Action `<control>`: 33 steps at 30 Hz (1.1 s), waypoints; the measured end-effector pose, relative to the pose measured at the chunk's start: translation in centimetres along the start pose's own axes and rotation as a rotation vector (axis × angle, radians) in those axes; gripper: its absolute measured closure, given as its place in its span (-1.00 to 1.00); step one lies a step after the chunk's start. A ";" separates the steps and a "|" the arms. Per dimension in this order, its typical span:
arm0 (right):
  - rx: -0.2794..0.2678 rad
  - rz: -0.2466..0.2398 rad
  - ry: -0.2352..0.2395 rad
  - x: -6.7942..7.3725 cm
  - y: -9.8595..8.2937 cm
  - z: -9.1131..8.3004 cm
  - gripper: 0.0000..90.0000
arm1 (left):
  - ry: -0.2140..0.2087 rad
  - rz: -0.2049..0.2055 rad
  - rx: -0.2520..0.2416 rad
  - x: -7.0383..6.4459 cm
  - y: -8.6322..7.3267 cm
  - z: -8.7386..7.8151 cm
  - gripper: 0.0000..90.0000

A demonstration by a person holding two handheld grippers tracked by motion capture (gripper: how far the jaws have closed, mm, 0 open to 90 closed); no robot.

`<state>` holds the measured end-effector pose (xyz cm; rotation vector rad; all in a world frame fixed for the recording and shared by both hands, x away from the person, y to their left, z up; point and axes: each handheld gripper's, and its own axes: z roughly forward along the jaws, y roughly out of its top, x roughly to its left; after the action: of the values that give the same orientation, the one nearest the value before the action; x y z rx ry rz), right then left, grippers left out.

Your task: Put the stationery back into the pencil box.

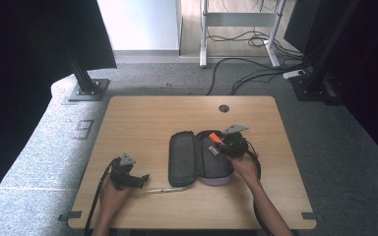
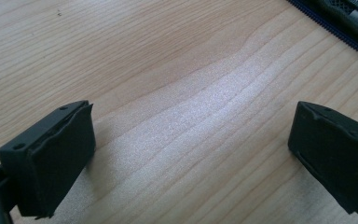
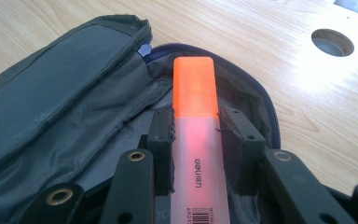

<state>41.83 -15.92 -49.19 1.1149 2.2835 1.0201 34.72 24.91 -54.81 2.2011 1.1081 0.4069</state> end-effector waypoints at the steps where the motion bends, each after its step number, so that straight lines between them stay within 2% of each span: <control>1: 0.004 0.001 0.000 -0.1 0.1 0.3 0.46 | 0.000 0.000 0.000 0.0 0.0 0.0 -0.99; 20: 0.069 0.004 -0.003 -0.4 -0.5 3.0 0.46 | 0.000 0.000 0.000 0.0 0.0 0.0 -0.99; 26: 0.076 0.008 0.013 -0.3 -0.3 3.2 0.44 | 0.000 0.000 0.000 0.0 0.0 0.0 -0.99; 28: 0.072 0.015 0.027 -0.3 -0.2 3.2 0.36 | 0.000 0.000 0.000 0.0 0.0 0.0 -0.99; 33: 0.068 0.008 0.025 -0.3 0.0 2.8 0.27 | 0.001 0.000 0.000 0.0 0.0 0.0 -0.99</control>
<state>43.79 -14.94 -51.04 1.1457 2.3509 0.9715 34.71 24.90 -54.82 2.2008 1.1083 0.4077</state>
